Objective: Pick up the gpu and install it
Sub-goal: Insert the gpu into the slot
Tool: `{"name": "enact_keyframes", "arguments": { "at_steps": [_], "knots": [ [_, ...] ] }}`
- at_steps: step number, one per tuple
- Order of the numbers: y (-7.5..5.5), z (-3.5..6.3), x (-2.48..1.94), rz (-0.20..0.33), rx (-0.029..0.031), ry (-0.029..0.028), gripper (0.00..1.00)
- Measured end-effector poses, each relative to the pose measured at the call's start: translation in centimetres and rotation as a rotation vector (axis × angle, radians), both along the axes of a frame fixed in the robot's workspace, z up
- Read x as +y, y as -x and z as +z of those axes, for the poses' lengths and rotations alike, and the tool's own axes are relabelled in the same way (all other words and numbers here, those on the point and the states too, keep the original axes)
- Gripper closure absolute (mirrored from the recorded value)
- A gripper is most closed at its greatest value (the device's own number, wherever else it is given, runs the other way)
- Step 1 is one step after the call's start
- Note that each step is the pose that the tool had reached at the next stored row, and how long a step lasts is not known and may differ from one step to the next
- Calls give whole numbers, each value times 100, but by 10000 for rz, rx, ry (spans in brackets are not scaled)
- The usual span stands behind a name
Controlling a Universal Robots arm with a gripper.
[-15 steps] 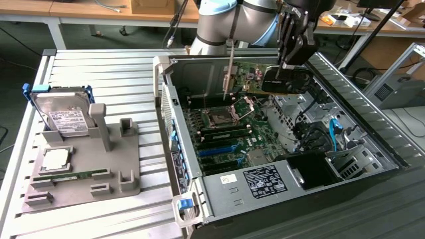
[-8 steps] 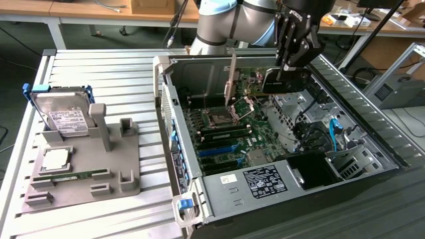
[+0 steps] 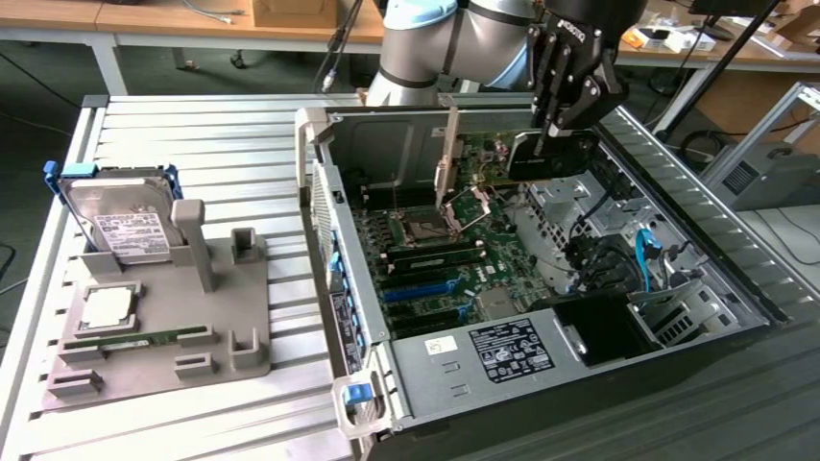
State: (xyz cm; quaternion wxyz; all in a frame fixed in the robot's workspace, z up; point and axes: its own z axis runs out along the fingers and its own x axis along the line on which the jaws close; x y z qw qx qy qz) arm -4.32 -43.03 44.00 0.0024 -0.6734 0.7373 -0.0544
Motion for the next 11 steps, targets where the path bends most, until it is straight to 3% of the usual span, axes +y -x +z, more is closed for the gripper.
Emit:
{"name": "enact_keyframes", "arguments": {
  "at_steps": [1,2,7,8,9,10,11],
  "knots": [
    [0,1,0,1,2,-6,73],
    [1,0,-1,0,22,-69,73],
    [0,0,0,0,370,-634,73],
    [0,0,0,3,431,-867,73],
    [0,0,0,9,435,-1042,73],
    [0,-1,0,16,435,-1199,73],
    [0,-3,-1,19,435,-1314,73]
  ]
}}
